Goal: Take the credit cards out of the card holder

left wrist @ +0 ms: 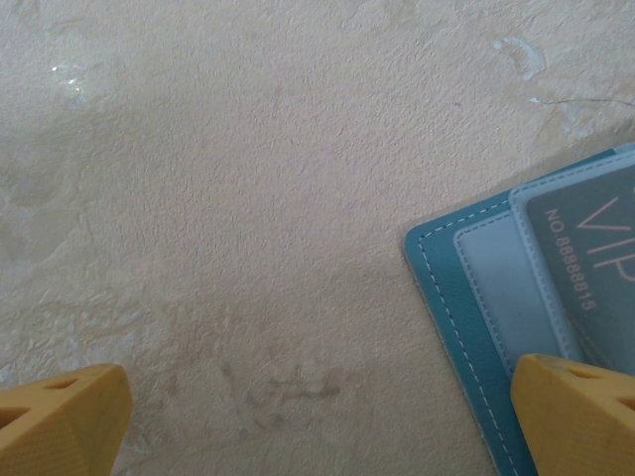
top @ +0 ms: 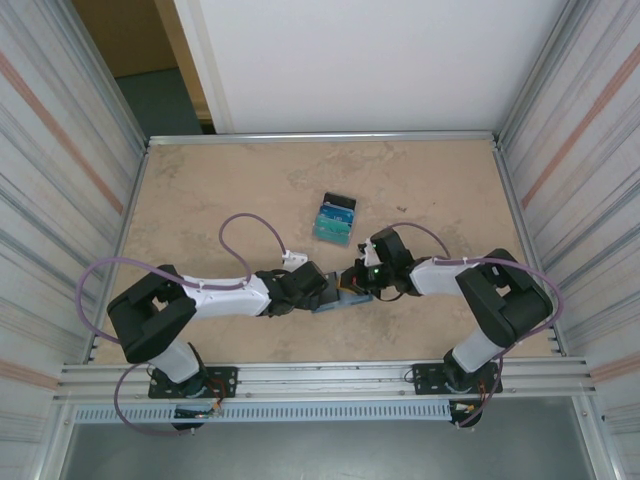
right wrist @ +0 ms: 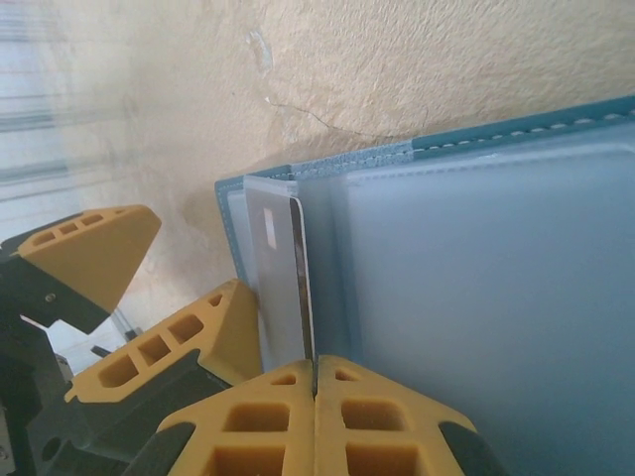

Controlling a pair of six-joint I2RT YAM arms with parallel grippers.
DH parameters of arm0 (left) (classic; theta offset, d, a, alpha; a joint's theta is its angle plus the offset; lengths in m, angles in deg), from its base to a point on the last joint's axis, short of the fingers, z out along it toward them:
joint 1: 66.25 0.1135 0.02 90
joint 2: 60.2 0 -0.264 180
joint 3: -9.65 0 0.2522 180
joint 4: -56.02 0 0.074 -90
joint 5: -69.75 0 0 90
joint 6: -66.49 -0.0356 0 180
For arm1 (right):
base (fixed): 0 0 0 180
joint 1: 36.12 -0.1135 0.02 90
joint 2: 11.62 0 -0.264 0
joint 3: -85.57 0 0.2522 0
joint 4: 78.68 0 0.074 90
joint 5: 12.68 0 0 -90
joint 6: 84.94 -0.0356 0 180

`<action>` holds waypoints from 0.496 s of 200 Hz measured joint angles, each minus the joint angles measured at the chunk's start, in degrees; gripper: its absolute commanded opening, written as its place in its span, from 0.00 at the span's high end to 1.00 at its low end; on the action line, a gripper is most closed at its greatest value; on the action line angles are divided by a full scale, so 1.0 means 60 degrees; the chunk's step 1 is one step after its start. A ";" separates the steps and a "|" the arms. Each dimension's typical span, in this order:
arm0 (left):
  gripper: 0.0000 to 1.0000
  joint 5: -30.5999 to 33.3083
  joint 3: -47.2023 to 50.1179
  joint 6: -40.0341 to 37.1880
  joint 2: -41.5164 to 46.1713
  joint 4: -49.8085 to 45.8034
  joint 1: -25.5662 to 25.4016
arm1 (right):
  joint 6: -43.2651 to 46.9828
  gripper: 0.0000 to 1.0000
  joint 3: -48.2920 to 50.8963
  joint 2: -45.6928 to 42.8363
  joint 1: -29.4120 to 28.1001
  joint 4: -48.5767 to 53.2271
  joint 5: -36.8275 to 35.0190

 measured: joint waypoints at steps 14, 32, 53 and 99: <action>0.01 0.0000 0.0000 -0.0004 -0.0004 0.0000 0.0004 | 0.0029 0.94 0.0000 -0.0131 0.0080 0.0149 -0.0018; 0.01 0.0000 0.0000 -0.0007 -0.0004 0.0000 0.0022 | 0.0084 0.93 0.0000 -0.0251 0.0200 0.0393 -0.0029; 0.01 -0.0004 0.0000 -0.0015 -0.0004 0.0007 0.0036 | 0.0255 0.93 0.0000 -0.0331 0.0317 0.0627 -0.0033; 0.01 -0.0029 -0.0106 -0.0251 -0.0106 0.0062 0.0266 | 0.0543 0.98 0.0000 -0.0408 0.0481 0.1035 -0.0109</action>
